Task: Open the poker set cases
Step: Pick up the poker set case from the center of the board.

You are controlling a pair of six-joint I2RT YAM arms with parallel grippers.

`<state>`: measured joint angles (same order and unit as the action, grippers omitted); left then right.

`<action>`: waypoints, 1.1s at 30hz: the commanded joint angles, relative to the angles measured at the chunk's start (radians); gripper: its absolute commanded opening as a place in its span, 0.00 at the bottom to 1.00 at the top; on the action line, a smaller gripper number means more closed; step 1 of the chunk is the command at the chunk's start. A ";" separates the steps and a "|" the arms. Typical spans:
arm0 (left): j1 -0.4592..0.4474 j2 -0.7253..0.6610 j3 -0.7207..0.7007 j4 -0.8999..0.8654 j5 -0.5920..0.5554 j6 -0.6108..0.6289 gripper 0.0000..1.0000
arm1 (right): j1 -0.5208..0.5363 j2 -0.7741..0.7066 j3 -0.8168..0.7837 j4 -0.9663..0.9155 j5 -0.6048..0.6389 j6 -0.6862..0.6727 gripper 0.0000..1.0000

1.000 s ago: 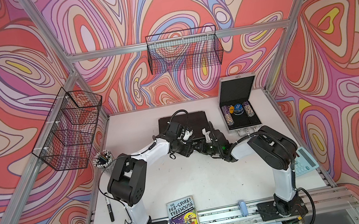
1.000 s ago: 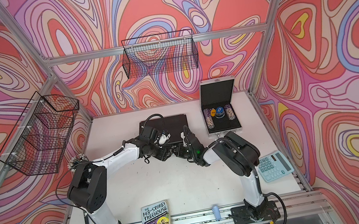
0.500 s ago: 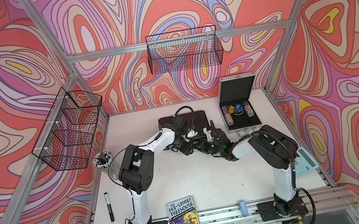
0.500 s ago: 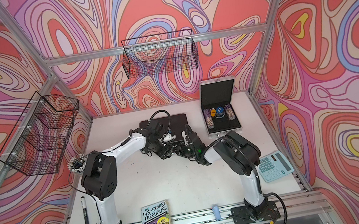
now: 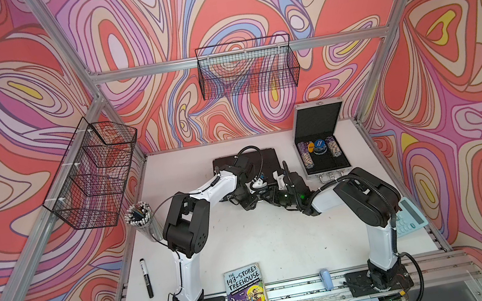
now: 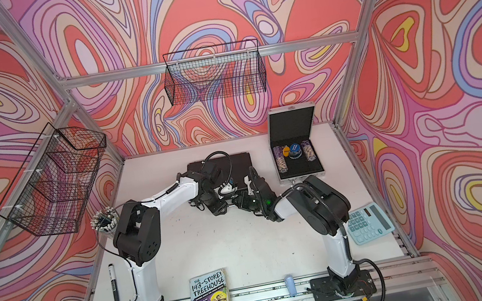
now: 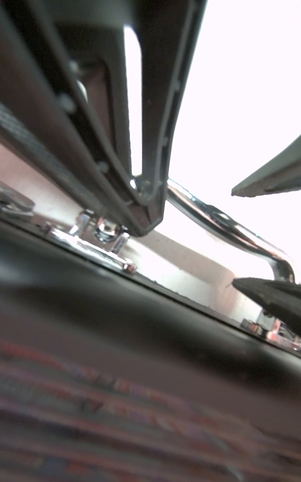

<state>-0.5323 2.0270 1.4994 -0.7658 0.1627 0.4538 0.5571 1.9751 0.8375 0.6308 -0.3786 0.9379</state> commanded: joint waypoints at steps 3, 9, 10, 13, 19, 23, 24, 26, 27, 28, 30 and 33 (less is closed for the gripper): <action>0.008 0.036 0.000 -0.060 -0.048 0.030 0.34 | -0.037 -0.044 0.023 0.124 -0.028 0.079 0.00; 0.008 0.038 0.019 -0.069 -0.007 0.028 0.16 | -0.050 -0.066 0.007 0.116 -0.026 0.079 0.07; 0.008 0.038 0.025 -0.070 0.002 0.025 0.14 | -0.053 -0.069 0.003 0.110 -0.025 0.076 0.10; 0.008 0.032 0.043 -0.078 0.043 0.016 0.05 | -0.068 -0.096 -0.021 0.090 -0.019 0.064 0.18; 0.008 0.019 0.072 -0.092 0.120 0.000 0.00 | -0.103 -0.169 -0.053 -0.015 -0.001 0.006 0.39; 0.008 0.022 0.089 -0.101 0.160 -0.013 0.00 | -0.119 -0.208 -0.061 -0.080 0.009 -0.032 0.45; 0.008 0.019 0.091 -0.102 0.169 -0.015 0.00 | -0.122 -0.208 -0.064 -0.092 0.013 -0.038 0.45; 0.007 0.011 0.091 -0.096 0.182 -0.022 0.00 | -0.127 -0.253 -0.067 -0.119 0.023 -0.051 0.47; 0.008 0.006 0.091 -0.090 0.187 -0.026 0.00 | -0.129 -0.259 -0.069 -0.133 0.029 -0.055 0.48; 0.006 0.002 0.093 -0.086 0.193 -0.030 0.00 | -0.130 -0.264 -0.069 -0.142 0.031 -0.057 0.48; 0.006 -0.009 0.096 -0.076 0.202 -0.045 0.00 | -0.135 -0.272 -0.069 -0.164 0.035 -0.057 0.50; 0.007 -0.037 0.091 -0.049 0.216 -0.065 0.00 | -0.144 -0.285 -0.075 -0.190 0.047 -0.044 0.52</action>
<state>-0.5301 2.0384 1.5600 -0.7998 0.3187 0.4709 0.4232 1.7134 0.7792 0.4900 -0.3603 0.8951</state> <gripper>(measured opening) 0.076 0.520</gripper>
